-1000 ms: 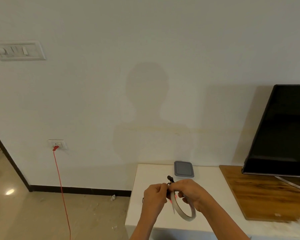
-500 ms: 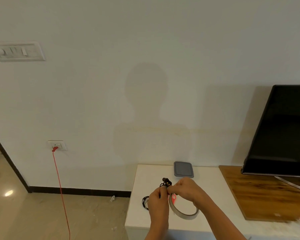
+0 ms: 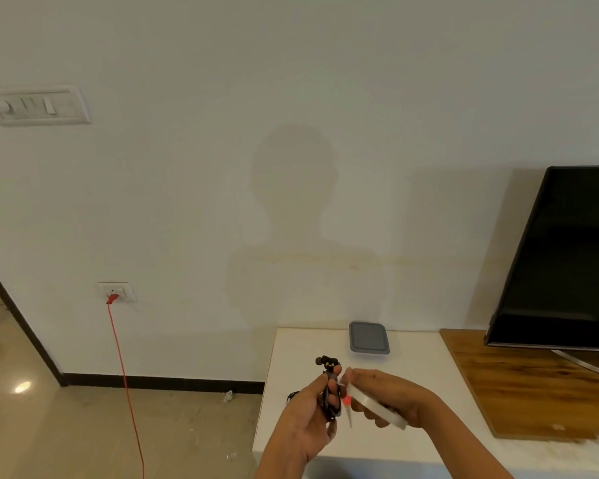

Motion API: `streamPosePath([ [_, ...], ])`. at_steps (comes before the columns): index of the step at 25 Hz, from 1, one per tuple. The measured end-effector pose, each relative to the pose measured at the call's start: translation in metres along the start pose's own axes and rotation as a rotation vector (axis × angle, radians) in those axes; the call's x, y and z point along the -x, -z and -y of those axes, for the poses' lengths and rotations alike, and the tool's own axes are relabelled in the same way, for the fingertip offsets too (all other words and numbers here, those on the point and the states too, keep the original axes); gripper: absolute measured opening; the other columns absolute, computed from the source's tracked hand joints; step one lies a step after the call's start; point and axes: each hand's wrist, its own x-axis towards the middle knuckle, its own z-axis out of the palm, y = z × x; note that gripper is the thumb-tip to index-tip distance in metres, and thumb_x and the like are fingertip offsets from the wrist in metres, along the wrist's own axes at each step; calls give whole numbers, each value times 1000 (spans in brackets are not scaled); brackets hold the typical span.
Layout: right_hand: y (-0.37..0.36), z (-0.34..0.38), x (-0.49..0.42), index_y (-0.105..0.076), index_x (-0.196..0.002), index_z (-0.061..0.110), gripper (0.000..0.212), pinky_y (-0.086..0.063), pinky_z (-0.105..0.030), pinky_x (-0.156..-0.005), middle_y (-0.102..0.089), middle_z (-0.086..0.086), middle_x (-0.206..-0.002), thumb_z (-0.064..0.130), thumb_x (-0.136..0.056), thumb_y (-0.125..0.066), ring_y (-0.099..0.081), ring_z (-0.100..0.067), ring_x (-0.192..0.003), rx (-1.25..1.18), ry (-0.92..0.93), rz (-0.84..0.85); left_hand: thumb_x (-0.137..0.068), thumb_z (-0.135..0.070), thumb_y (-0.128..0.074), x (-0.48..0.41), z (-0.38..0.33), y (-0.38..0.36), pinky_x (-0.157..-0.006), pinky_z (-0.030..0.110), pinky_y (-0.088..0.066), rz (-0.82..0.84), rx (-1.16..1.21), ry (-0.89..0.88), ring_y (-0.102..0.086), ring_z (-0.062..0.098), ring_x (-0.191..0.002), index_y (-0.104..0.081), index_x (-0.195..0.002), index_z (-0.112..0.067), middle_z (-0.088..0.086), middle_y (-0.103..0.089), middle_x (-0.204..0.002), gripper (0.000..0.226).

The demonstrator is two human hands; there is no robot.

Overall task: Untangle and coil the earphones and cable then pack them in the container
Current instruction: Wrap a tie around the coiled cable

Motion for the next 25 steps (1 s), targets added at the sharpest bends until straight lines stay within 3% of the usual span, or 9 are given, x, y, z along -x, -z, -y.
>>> streamPosePath([
  [4, 4, -1, -1, -66, -78, 22, 31, -39, -19, -54, -56, 4, -68, 49, -89, -53, -43, -6, -52, 23, 63, 46, -77, -31, -72, 7, 2, -1, -64, 26, -37, 46, 14, 49, -57, 5, -50, -75, -69, -20, -7, -63, -59, 13],
  [7, 4, 5, 1, -67, -78, 22, 37, -36, -17, -52, -56, 7, -65, 58, -82, -58, -41, -5, -52, 191, 67, 41, -90, -29, -60, 8, 4, -1, -64, 25, -39, -16, -134, -3, -61, 7, -60, -74, -79, -20, -4, -69, -67, 20],
  [10, 5, 8, 2, -64, -94, 31, 33, -32, -19, -51, -59, 7, -73, 57, -75, -65, -37, -6, -52, 288, 61, 76, -97, -21, -49, 10, 1, -2, -63, 24, -43, -59, -202, -61, -66, 10, -77, -72, -98, -17, 0, -74, -79, 24],
  [13, 9, 8, 4, -61, -108, 33, 30, -35, -19, -54, -67, 5, -88, 48, -82, -62, -46, -2, -54, 318, 116, 71, -97, -15, -48, 12, -4, -2, -55, 20, -48, -54, -235, -69, -70, 7, -68, -73, -97, -13, 1, -76, -79, 24],
  [16, 10, 9, 5, -71, -96, 23, 18, -38, -18, -59, -70, 7, -89, 32, -90, -57, -54, 0, -68, 270, 169, 46, -98, -14, -48, 11, -4, 0, -57, 20, -47, -52, -289, -79, -67, 9, -70, -74, -94, -13, 0, -74, -70, 26],
  [19, 5, 12, 5, -75, -81, 25, 21, -42, -17, -68, -70, 8, -85, 25, -89, -56, -54, -6, -78, 295, 168, -3, -96, -14, -52, 7, 0, 2, -58, 21, -47, -72, -255, -73, -61, 13, -71, -72, -94, -9, 3, -70, -66, 21],
  [25, -1, 15, 4, -75, -72, 26, 23, -36, -11, -57, -61, 18, -58, 31, -88, -59, -51, 4, -53, 224, 168, -95, -97, -23, -53, 9, 1, 1, -67, 29, -32, -69, -167, -42, -55, 13, -70, -73, -99, -15, 2, -67, -64, 22],
])
